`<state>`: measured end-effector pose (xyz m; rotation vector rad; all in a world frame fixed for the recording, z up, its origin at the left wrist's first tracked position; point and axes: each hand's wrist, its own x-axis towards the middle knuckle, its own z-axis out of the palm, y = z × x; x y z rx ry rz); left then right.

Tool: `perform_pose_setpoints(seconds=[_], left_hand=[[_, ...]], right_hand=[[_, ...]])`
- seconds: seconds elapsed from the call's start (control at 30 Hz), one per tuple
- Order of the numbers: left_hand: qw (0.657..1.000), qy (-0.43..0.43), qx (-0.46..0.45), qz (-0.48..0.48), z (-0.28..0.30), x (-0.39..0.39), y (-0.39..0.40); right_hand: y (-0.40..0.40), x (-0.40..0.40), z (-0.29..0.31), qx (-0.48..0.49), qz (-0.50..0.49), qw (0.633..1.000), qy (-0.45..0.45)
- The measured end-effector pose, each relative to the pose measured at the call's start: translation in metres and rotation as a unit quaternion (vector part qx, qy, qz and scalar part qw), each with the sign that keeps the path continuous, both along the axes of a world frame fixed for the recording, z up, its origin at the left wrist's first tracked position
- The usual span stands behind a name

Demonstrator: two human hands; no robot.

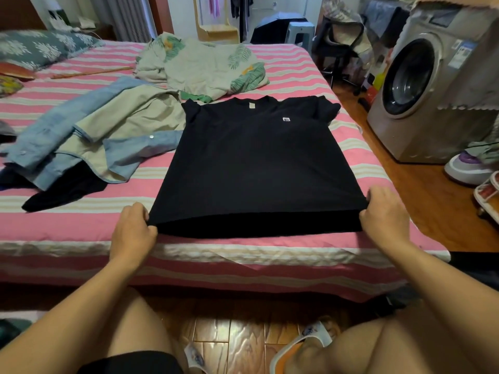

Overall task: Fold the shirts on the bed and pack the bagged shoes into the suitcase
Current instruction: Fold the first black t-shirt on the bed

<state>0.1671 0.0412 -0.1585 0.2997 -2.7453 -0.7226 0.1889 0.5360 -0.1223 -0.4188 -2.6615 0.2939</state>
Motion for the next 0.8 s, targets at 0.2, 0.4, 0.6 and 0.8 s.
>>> perform_pose_setpoints(seconds=[0.2,0.4,0.6,0.8], left_hand=[[0.999,-0.030,0.028,-0.030,-0.015,-0.002,-0.005],[0.994,-0.080,0.077,0.007,-0.018,-0.011,-0.013],[0.994,-0.102,0.038,-0.001,-0.017,-0.015,-0.021],[0.970,-0.149,0.194,-0.015,-0.020,-0.015,-0.020]], right_hand=[[0.011,0.011,-0.022,0.096,0.078,0.988,-0.095],[0.031,0.018,-0.031,0.128,0.089,0.981,-0.113],[0.034,0.023,-0.034,0.077,0.028,0.990,-0.111],[0.025,0.013,-0.030,-0.186,-0.106,0.975,-0.062]])
